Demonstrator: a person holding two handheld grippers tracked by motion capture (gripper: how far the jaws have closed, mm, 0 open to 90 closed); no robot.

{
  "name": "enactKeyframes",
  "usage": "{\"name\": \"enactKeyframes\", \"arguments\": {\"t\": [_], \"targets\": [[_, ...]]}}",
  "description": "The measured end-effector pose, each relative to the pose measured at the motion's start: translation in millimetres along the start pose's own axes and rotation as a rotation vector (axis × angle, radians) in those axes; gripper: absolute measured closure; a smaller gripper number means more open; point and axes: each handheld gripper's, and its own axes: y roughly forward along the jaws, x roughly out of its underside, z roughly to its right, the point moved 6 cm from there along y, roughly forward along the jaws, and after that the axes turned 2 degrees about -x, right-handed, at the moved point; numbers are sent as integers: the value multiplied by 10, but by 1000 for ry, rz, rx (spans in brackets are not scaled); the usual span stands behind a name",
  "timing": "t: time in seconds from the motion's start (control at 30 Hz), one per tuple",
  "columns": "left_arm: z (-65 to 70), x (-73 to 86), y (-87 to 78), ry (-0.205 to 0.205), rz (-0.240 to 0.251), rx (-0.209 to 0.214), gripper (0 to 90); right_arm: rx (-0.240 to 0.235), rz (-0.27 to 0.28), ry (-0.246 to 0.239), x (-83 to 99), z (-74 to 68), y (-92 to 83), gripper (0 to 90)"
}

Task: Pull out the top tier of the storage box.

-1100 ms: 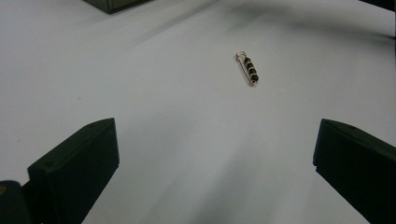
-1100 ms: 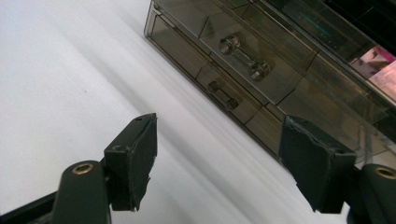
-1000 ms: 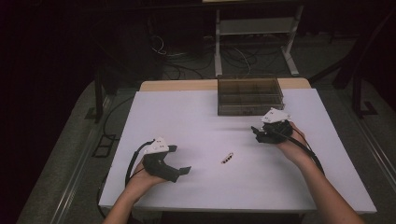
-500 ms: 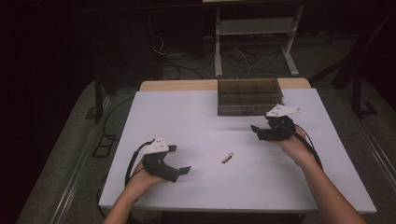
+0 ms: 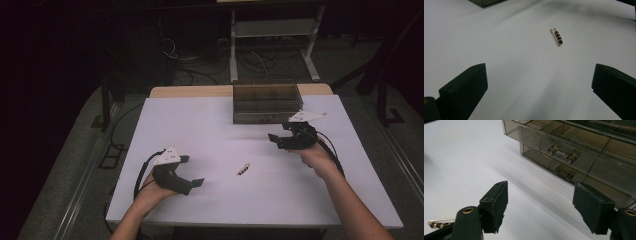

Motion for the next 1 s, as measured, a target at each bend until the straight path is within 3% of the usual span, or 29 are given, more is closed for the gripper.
{"name": "enactKeyframes", "arguments": {"t": [0.2, 0.37, 0.73, 1.0], "targets": [[3, 1, 2, 0, -1, 1, 0, -31, 5, 56, -5, 28, -19, 279], [3, 1, 3, 0, -1, 1, 0, -35, 0, 69, -2, 46, -27, 292], [4, 1, 4, 0, -1, 2, 0, -46, -22, 83, 13, 72, -31, 444], [1, 0, 2, 0, -1, 1, 0, -46, -35, 72, 5, 61, -30, 621]]}}
